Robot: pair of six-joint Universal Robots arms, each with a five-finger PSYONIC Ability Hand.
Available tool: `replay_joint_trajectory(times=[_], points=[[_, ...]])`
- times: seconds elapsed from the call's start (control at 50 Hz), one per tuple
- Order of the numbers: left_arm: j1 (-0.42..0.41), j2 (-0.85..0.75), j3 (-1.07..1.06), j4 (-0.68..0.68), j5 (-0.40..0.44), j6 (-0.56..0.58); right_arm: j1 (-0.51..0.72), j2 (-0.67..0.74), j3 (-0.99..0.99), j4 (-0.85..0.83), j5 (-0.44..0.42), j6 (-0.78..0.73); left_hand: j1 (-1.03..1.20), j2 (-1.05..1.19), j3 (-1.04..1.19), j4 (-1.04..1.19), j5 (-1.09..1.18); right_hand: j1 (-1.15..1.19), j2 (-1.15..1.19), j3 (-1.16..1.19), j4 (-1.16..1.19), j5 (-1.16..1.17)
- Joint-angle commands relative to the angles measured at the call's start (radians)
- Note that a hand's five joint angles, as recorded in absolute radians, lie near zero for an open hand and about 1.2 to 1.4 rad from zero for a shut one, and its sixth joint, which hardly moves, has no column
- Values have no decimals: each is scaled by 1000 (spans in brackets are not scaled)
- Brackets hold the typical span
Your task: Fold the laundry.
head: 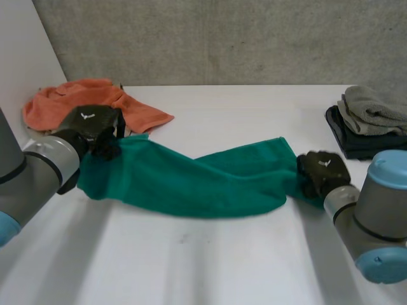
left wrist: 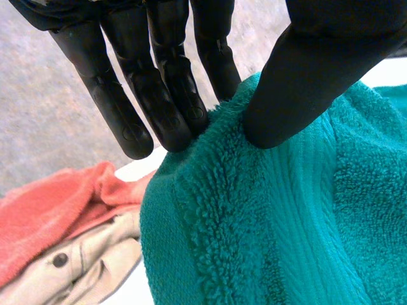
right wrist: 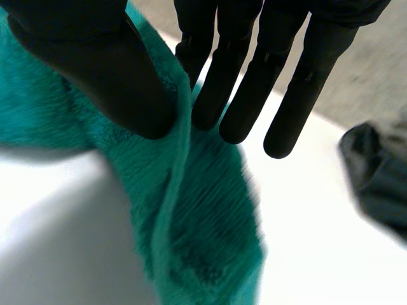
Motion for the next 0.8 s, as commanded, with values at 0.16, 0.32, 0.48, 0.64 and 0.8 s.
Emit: replay_joint_trajectory(times=[0.16, 0.32, 0.48, 0.64, 0.8], points=[[86, 116, 5, -210, 15, 5, -180, -420, -199, 456, -162, -369, 298, 201, 205, 195, 245, 261, 220, 212, 203, 236], [76, 62, -47, -214, 9, 101, -188, -319, -363, 876, -202, -533, 298, 201, 205, 195, 245, 261, 220, 212, 203, 236], [1, -151, 140, 38, 1, 183, -167, -21, -602, 756, -113, -494, 298, 201, 205, 195, 245, 261, 220, 212, 203, 236], [-47, -248, 450, 364, -4, 167, -81, 48, -839, 214, 40, -273, 298, 201, 205, 195, 245, 261, 220, 212, 203, 236], [-56, -245, 478, 618, -74, 78, -75, -61, -738, -122, 59, -222, 298, 201, 205, 195, 245, 261, 220, 212, 203, 236]])
